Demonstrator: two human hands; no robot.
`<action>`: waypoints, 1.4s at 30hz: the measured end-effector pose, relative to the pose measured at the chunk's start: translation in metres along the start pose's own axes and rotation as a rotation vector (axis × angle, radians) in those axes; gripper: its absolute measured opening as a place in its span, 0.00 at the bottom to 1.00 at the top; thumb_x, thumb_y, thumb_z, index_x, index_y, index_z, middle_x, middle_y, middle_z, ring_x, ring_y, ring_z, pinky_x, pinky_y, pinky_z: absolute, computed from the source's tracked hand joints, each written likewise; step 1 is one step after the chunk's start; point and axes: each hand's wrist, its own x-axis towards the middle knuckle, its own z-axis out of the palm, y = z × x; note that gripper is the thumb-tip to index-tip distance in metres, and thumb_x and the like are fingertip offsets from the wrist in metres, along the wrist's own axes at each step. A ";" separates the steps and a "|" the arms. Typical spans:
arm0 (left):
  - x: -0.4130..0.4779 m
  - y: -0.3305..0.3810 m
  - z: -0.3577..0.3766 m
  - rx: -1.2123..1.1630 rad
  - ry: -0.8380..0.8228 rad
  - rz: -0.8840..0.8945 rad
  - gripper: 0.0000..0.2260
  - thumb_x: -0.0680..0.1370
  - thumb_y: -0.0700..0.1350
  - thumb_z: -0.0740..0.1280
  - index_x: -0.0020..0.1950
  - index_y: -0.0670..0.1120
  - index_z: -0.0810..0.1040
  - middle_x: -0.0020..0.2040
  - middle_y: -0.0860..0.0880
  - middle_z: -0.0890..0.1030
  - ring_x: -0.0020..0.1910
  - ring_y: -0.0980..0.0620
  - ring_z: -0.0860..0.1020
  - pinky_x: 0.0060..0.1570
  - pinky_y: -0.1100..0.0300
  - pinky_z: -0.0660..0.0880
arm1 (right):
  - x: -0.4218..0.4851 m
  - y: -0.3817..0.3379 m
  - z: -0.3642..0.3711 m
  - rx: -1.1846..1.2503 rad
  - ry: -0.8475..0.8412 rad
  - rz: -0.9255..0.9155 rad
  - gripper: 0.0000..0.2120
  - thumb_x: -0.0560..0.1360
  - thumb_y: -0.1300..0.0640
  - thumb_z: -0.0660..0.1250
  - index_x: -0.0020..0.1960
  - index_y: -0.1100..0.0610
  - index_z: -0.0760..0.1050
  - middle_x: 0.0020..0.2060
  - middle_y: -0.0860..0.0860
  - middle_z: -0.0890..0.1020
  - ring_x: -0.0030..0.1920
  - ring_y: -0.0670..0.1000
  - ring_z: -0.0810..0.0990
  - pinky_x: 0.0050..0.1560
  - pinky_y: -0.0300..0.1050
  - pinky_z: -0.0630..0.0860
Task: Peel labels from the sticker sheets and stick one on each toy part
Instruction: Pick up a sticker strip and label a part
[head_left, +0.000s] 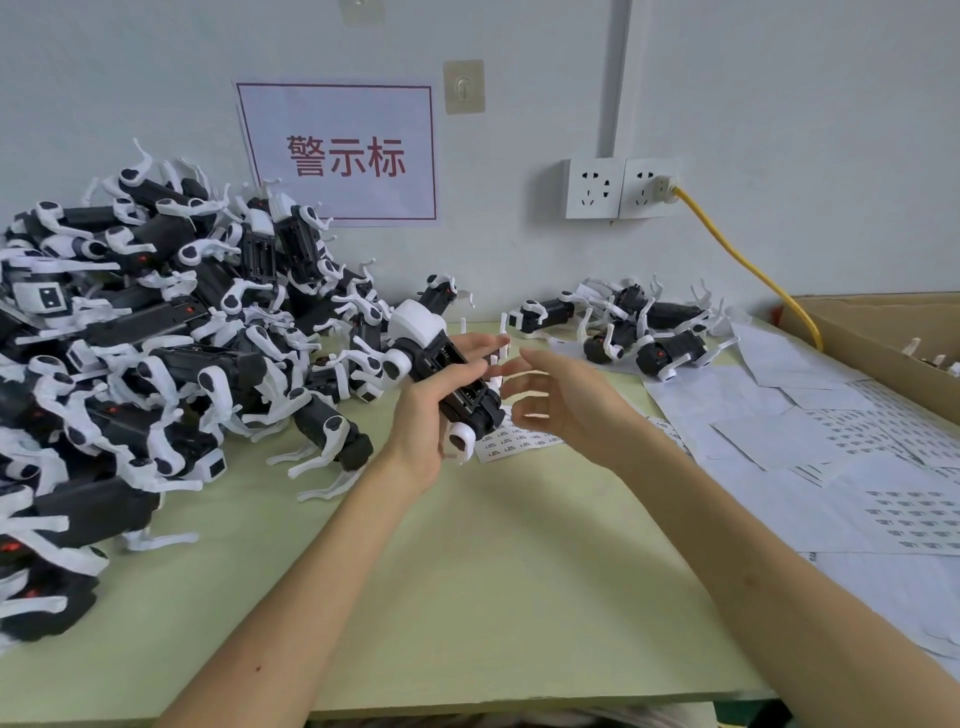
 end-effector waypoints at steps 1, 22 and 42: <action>-0.001 -0.001 0.001 0.037 -0.004 0.022 0.15 0.74 0.42 0.67 0.60 0.43 0.80 0.62 0.45 0.84 0.62 0.43 0.82 0.59 0.49 0.79 | 0.000 0.000 0.001 0.096 -0.032 0.042 0.14 0.83 0.51 0.62 0.54 0.61 0.79 0.38 0.54 0.82 0.32 0.51 0.79 0.38 0.43 0.80; -0.006 0.002 0.003 0.303 0.102 0.005 0.18 0.67 0.52 0.73 0.56 0.53 0.84 0.62 0.49 0.84 0.65 0.42 0.79 0.65 0.37 0.73 | -0.001 0.003 0.008 -0.545 0.270 -0.456 0.07 0.79 0.61 0.65 0.42 0.55 0.75 0.36 0.47 0.82 0.30 0.48 0.82 0.36 0.40 0.76; 0.002 -0.005 0.000 0.153 0.098 -0.017 0.15 0.72 0.56 0.75 0.54 0.51 0.86 0.61 0.40 0.83 0.65 0.43 0.79 0.69 0.38 0.73 | -0.007 0.000 0.012 -0.456 0.337 -0.579 0.05 0.77 0.60 0.70 0.44 0.53 0.77 0.37 0.48 0.82 0.32 0.50 0.80 0.33 0.36 0.73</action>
